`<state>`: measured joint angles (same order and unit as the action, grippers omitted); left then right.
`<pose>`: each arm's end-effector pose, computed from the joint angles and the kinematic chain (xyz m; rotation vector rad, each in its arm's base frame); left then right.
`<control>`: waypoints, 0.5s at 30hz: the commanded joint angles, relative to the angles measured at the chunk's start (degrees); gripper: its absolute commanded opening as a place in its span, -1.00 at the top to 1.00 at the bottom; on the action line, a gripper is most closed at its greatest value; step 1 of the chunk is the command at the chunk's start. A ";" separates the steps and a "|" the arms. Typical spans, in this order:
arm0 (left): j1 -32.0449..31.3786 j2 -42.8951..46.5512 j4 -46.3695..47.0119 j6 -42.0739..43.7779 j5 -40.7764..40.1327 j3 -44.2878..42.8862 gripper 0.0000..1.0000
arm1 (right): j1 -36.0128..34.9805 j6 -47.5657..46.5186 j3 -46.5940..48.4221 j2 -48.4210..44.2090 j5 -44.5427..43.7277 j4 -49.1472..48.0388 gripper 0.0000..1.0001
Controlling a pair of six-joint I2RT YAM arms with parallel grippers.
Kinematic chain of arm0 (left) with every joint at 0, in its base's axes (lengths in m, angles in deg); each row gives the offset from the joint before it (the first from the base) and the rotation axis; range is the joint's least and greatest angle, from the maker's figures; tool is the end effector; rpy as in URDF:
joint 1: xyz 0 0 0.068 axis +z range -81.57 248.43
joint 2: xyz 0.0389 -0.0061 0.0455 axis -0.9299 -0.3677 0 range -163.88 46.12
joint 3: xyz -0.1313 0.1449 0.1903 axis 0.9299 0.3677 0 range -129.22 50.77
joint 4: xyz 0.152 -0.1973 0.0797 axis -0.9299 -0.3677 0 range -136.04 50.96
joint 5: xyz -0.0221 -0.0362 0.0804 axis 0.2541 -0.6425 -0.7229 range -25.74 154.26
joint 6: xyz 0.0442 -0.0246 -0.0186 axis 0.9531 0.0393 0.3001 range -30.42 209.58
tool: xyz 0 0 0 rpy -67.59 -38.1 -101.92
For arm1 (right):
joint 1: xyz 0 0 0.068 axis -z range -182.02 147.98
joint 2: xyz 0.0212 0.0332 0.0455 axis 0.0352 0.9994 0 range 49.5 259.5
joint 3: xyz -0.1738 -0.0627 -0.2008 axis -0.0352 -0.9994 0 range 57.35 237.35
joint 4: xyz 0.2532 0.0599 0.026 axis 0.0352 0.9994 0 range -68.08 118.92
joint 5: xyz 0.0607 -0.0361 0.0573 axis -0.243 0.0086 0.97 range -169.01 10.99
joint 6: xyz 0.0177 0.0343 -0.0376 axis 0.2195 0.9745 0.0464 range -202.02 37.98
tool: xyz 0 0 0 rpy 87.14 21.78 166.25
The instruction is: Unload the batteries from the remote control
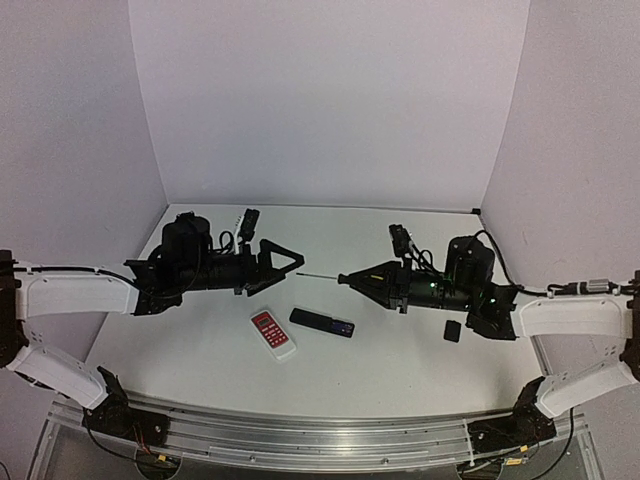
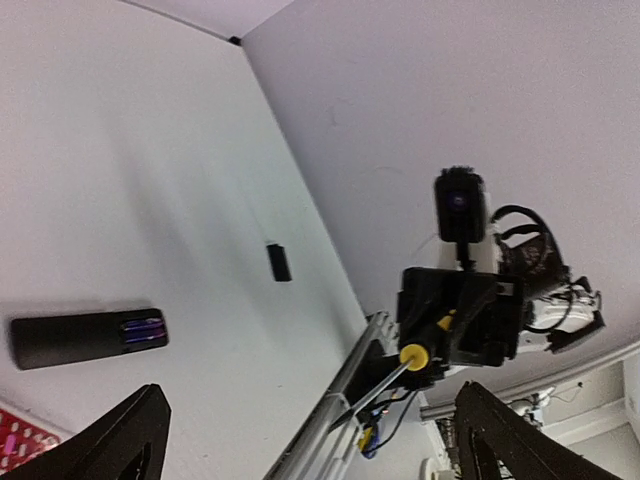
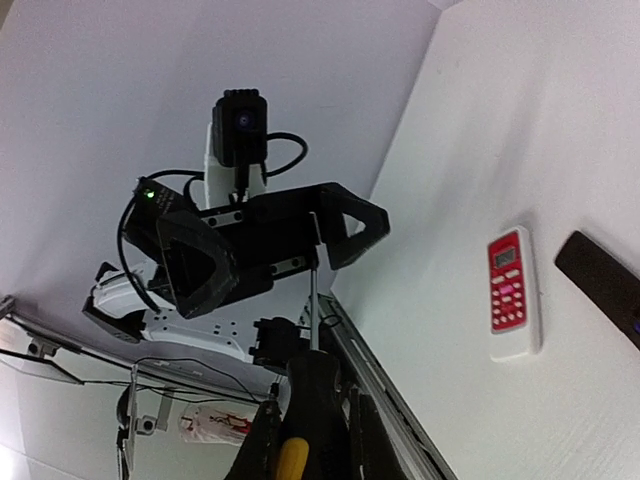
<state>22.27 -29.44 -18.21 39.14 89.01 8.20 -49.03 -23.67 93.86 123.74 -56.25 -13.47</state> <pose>0.1945 -0.2240 0.2637 0.2841 2.0456 -1.5229 0.1847 0.2182 0.2608 -0.1756 1.9054 1.6635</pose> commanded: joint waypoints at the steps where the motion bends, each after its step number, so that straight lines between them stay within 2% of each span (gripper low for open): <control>1: 0.14 -2.02 -14.58 6.28 -10.61 -5.17 -0.99 | -0.21 -7.71 0.05 -10.78 -11.30 24.83 1.00; 4: 0.57 -6.62 -19.40 7.88 -11.82 -8.88 -0.99 | -0.22 -9.46 1.82 -14.25 -17.62 40.65 1.00; 6: 0.83 -10.10 -22.04 9.40 -11.41 -11.99 -0.99 | -0.26 -9.38 2.29 -15.42 -19.23 46.38 1.00; 9: 1.64 -16.03 -26.15 12.08 -9.29 -17.06 -0.99 | -0.19 -9.32 2.73 -15.25 -18.92 49.93 1.00; 15: 2.33 -25.77 -31.85 16.68 -6.41 -24.29 -0.99 | -0.25 -10.00 3.90 -13.50 -19.22 50.16 1.00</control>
<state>24.09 -51.45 -44.34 51.06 80.80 -11.19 -49.04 -32.16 94.47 109.23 -73.39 33.63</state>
